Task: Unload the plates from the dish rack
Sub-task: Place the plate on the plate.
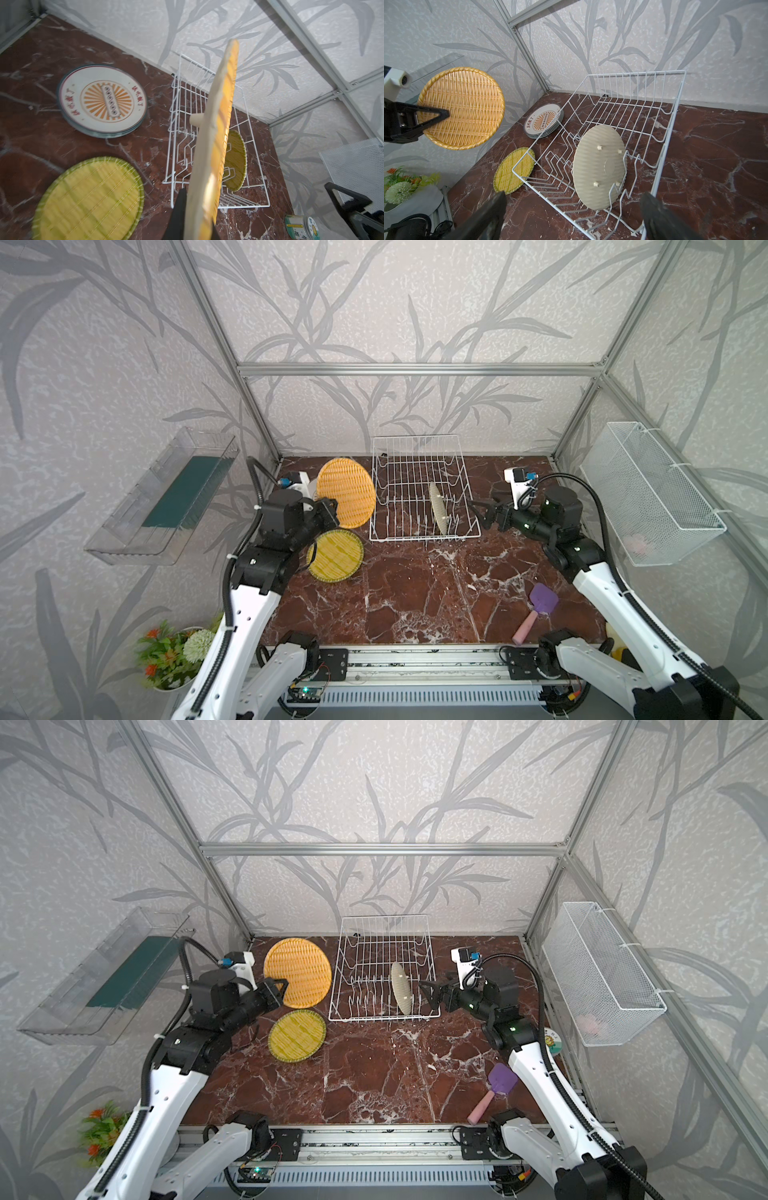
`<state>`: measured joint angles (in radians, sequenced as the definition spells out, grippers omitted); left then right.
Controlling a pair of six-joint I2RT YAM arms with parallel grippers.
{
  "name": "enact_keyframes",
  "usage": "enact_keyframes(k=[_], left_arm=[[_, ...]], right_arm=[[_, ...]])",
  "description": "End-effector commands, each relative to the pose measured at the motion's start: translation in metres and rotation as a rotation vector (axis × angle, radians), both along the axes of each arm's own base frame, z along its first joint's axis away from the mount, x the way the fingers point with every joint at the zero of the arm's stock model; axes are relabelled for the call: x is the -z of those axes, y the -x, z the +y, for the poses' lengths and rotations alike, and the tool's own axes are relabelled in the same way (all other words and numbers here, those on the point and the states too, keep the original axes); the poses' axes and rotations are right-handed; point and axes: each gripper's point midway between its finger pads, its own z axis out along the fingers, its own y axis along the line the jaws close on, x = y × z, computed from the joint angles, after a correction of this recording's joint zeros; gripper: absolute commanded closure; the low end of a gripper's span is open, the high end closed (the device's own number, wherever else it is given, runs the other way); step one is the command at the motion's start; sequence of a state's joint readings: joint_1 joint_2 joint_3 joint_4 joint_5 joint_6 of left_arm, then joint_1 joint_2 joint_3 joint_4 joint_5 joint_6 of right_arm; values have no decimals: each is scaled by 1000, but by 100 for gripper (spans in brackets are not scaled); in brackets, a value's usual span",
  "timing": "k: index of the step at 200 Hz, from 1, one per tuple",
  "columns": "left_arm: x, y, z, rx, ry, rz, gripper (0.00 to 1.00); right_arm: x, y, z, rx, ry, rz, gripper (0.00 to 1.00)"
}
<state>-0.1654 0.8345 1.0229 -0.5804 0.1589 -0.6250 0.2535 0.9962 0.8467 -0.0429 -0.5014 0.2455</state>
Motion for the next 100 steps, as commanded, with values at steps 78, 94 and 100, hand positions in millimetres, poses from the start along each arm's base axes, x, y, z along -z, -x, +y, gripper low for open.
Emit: enact_keyframes(k=[78,94,100], left_arm=[[98,47,57,-287,39,238,100],[113,46,58,-290,61,252,100],[119,45,58,-294,78,261,100]], right_arm=[[-4,11,4,-36,1,-11,1],[-4,10,5,-39,3,-2,1],[-4,10,5,-38,4,-5,1]])
